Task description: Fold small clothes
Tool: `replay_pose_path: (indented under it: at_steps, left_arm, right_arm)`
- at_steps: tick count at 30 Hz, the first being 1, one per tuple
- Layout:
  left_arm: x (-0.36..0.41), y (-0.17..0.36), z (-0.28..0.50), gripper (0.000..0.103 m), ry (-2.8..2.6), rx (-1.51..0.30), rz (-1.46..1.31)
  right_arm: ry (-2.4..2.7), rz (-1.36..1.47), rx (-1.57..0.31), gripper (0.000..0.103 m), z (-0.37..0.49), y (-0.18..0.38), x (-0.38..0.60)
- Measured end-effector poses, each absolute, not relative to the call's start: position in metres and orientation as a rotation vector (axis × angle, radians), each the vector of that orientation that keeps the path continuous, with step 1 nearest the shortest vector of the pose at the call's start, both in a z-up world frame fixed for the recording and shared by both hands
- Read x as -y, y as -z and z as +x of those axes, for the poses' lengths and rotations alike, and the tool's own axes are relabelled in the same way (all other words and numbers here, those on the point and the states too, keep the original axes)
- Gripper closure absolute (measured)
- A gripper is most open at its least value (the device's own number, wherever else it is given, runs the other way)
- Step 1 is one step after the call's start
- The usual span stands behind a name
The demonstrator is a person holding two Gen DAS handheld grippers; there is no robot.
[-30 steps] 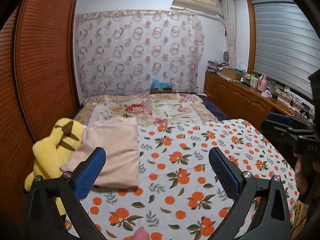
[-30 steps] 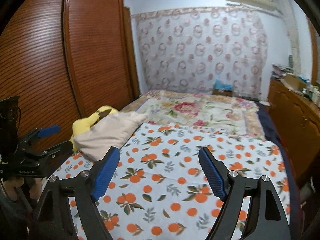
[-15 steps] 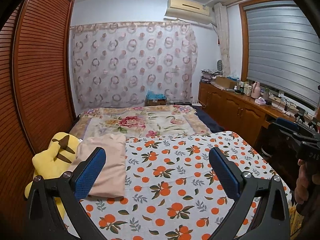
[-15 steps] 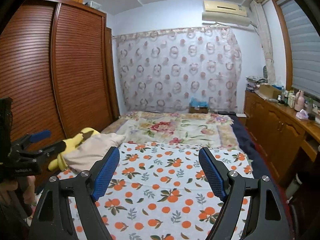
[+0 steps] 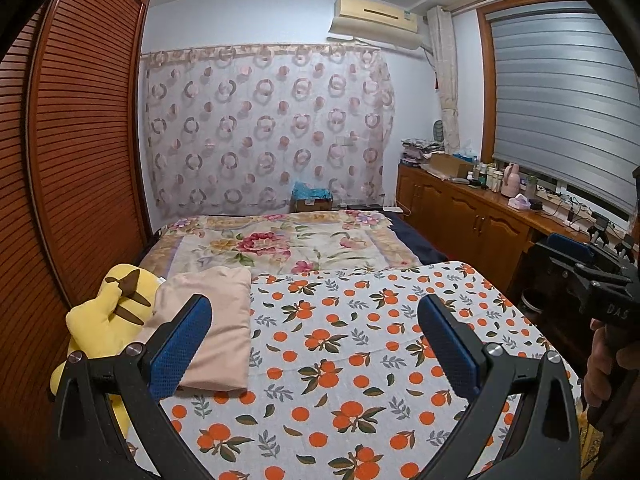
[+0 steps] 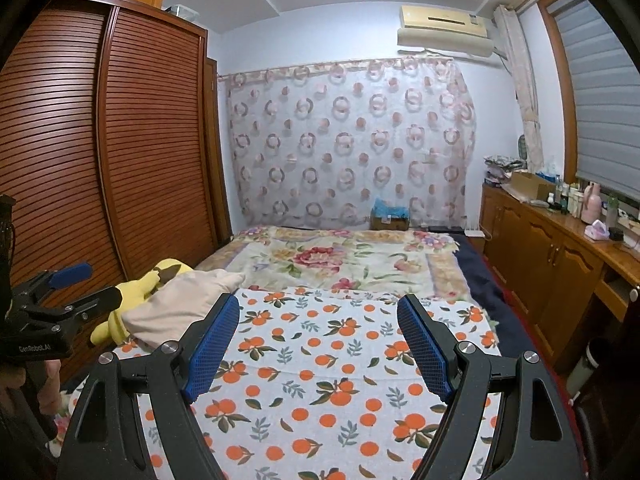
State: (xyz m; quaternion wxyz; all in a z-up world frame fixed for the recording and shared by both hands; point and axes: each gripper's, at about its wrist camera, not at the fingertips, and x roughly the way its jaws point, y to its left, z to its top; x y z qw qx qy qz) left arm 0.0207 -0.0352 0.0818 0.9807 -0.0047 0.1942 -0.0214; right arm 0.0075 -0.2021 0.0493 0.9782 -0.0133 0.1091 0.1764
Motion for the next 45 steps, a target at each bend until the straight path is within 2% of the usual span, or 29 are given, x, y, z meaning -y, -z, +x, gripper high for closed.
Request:
replay_pose_path:
  at_steps: [45]
  left_arm:
    - [0.034,-0.082,0.015,0.0,0.043,-0.389,-0.011]
  right_arm:
    - [-0.366,-0.039,-0.226,0.02,0.013,-0.05,0.221]
